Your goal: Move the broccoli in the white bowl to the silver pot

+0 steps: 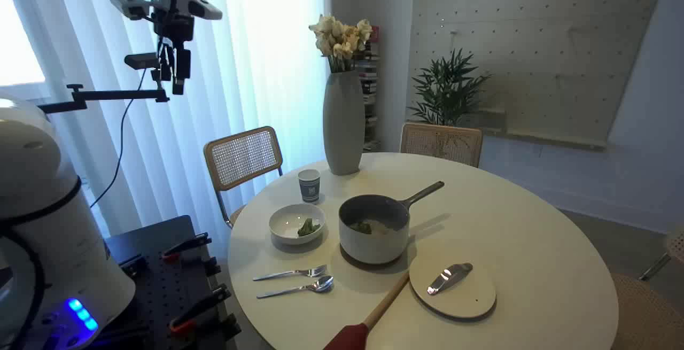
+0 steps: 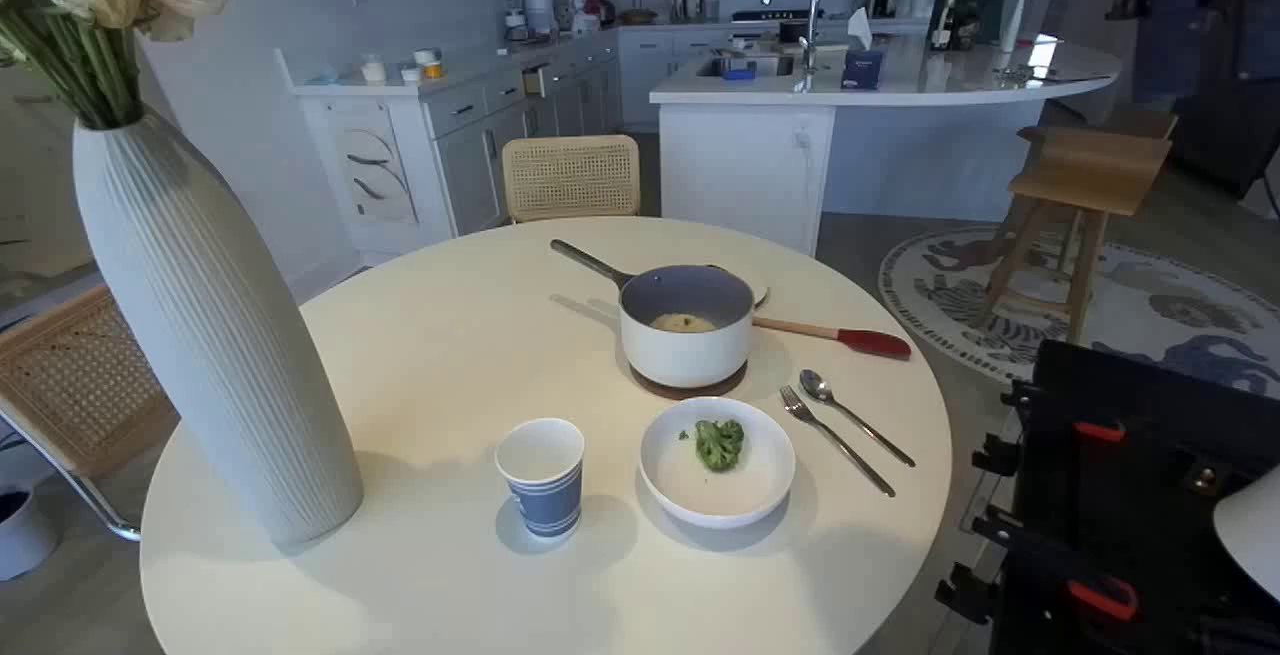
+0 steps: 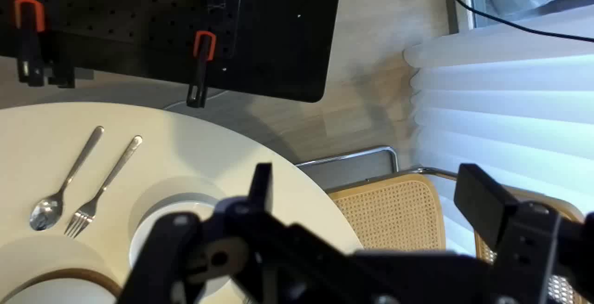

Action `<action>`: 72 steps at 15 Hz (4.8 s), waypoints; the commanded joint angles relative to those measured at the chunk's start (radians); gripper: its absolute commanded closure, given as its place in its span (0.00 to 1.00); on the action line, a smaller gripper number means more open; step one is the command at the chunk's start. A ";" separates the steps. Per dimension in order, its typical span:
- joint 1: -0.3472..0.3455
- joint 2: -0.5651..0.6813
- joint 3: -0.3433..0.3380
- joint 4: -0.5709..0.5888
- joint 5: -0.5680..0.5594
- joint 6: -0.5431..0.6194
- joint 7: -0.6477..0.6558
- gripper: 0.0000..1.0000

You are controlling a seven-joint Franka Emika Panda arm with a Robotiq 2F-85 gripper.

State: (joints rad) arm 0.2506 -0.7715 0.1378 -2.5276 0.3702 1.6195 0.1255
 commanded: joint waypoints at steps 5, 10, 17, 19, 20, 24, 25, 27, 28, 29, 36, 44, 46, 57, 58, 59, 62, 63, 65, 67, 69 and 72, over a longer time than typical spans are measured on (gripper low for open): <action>-0.035 0.020 0.014 0.011 0.005 -0.006 -0.024 0.00; -0.095 0.118 -0.018 0.007 -0.059 0.092 -0.104 0.00; -0.119 0.291 -0.097 -0.043 -0.150 0.399 -0.341 0.00; -0.115 0.341 -0.110 -0.062 -0.160 0.495 -0.388 0.00; -0.112 0.366 -0.115 -0.069 -0.160 0.536 -0.408 0.00; -0.102 0.470 -0.113 -0.075 -0.162 0.666 -0.451 0.00; -0.100 0.496 -0.110 -0.072 -0.164 0.690 -0.452 0.00; -0.097 0.545 -0.103 -0.066 -0.161 0.734 -0.457 0.00; -0.096 0.569 -0.100 -0.064 -0.162 0.756 -0.457 0.00; -0.093 0.591 -0.097 -0.061 -0.159 0.775 -0.456 0.00; -0.100 0.746 -0.074 -0.024 -0.161 0.852 -0.471 0.00; -0.131 0.890 -0.062 0.041 -0.209 0.880 -0.494 0.00; -0.141 0.930 -0.060 0.052 -0.226 0.922 -0.490 0.00; -0.121 1.141 -0.105 0.084 -0.484 1.271 -0.313 0.00; -0.117 1.158 -0.110 0.091 -0.502 1.289 -0.294 0.00; -0.114 1.174 -0.116 0.099 -0.517 1.299 -0.277 0.00; -0.107 1.227 -0.125 0.136 -0.533 1.312 -0.248 0.00; -0.101 1.243 -0.130 0.149 -0.538 1.312 -0.240 0.00; -0.087 1.275 -0.136 0.174 -0.539 1.313 -0.225 0.00; -0.066 1.305 -0.149 0.196 -0.545 1.315 -0.212 0.00; -0.046 1.330 -0.162 0.214 -0.545 1.316 -0.196 0.00; -0.012 1.367 -0.189 0.235 -0.550 1.320 -0.174 0.00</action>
State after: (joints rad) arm 0.1970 0.5564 -0.0148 -2.3241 -0.1462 2.9238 -0.1070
